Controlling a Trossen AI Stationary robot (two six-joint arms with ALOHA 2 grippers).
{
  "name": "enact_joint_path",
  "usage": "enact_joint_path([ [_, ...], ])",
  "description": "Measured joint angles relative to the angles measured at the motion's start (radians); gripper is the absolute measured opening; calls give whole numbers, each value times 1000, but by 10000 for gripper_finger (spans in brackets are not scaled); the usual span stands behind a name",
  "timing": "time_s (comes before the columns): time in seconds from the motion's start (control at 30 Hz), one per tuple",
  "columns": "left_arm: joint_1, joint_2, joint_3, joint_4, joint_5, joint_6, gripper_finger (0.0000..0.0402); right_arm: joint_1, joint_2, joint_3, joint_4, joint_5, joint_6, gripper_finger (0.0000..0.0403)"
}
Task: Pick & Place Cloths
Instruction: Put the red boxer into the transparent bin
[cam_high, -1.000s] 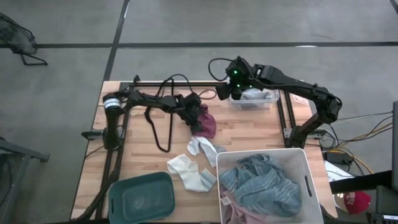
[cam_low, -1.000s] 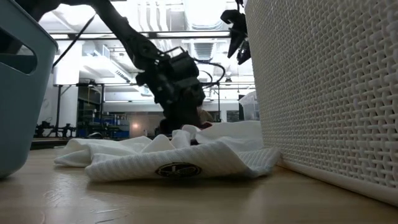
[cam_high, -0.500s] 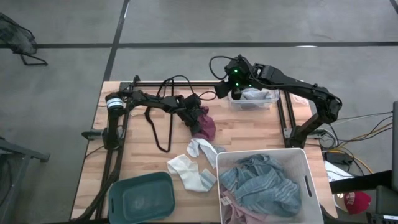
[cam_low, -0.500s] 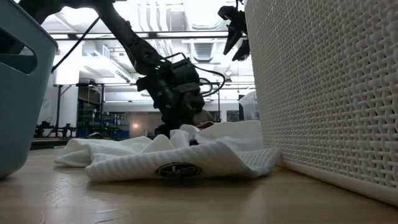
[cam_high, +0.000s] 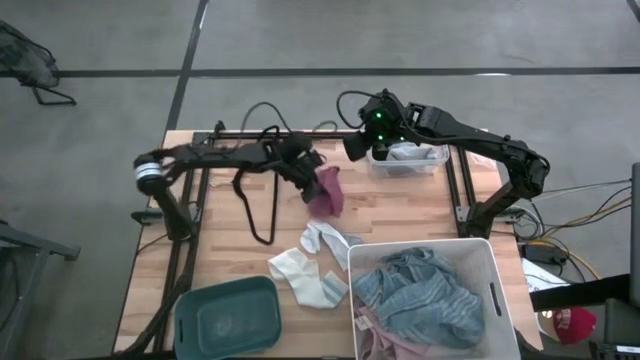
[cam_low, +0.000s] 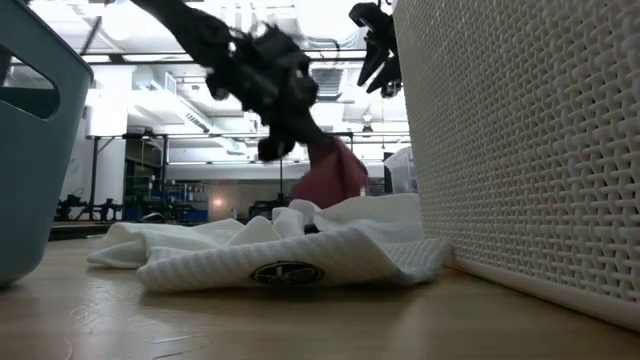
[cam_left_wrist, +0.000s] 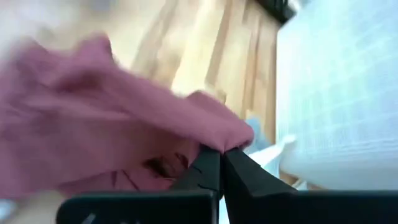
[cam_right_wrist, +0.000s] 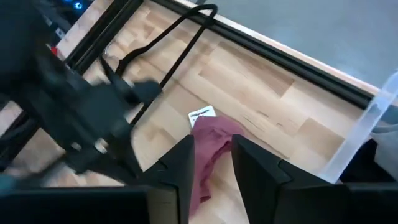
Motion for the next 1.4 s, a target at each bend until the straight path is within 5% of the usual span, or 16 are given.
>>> enact_joint_path([
  [0.4, 39, -279, 0, -32, -248, -22, 3, 29, -1, 0, 94, -200, -232, 47],
  [0.87, 110, -438, 0, 26, -366, -199, 4, 41, 0, 0, 427, -201, -232, 22],
  [1.1, 112, -466, 1, 155, -366, -261, 4, 43, 2, 0, 477, -129, -245, 73],
  [1.4, 112, -473, 1, 272, -366, -300, 5, 61, 2, 0, 567, -51, -293, 231],
])
